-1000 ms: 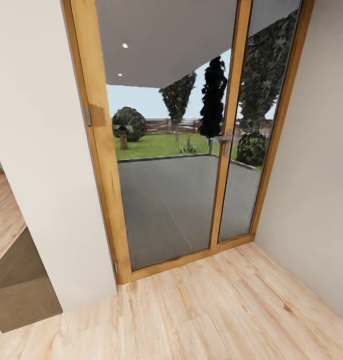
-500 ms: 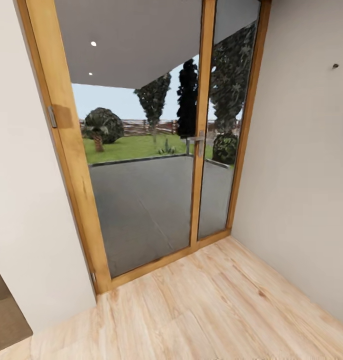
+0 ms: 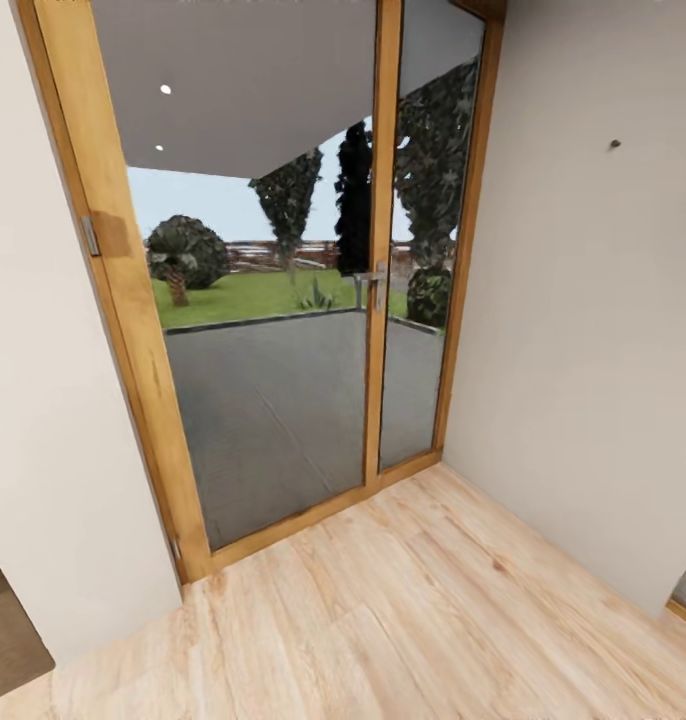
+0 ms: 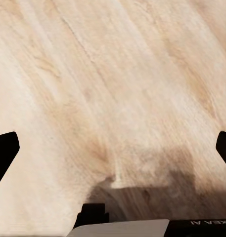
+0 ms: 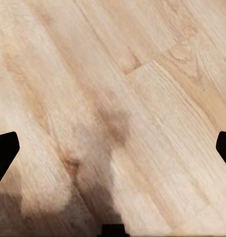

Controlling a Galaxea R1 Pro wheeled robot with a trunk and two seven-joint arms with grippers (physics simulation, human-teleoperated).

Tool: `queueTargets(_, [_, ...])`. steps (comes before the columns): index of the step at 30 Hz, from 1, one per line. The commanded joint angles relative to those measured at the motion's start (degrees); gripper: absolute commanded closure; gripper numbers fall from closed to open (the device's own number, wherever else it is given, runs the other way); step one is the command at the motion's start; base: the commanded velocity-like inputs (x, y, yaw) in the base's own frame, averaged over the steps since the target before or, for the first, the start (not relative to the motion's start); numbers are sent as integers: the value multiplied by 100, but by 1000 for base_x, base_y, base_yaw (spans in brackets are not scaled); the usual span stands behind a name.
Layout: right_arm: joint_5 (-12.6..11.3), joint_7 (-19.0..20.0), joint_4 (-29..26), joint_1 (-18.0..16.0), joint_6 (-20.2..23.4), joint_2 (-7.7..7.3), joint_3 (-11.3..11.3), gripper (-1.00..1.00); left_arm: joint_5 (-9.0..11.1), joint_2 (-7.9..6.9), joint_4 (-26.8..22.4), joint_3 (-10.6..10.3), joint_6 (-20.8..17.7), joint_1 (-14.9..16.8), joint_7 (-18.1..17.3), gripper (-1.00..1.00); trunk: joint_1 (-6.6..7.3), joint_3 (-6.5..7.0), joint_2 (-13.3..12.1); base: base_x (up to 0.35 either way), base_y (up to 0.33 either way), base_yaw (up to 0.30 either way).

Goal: Pick up the poster from the kitchen countertop and hang it on one of the wall nails in the kitchen.

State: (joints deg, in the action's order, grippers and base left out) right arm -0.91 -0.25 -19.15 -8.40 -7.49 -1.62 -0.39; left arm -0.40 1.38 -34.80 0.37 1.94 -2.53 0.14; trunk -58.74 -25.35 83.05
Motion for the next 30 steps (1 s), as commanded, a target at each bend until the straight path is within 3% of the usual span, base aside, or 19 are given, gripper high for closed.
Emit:
queueTargets(1, [-11, -2, 10, -3, -18, -1, -3, -100, -4, 2, -6, 5, 11, -1, 2, -100, 1, -5, 3, -54, 0, -14])
queueTargets(28, [-31, -2, 42, -2, -15, -57, -26, -100, -4, 3, -1, 2, 16, -1, 3, -100, 1, -5, 3, -4, 0, -273])
queueTargets(30, [-30, -2, 42, -1, -15, -62, -124, -100, -4, 3, -1, 2, 16, -1, 3, -100, 1, -5, 3, 0, 0, -300])
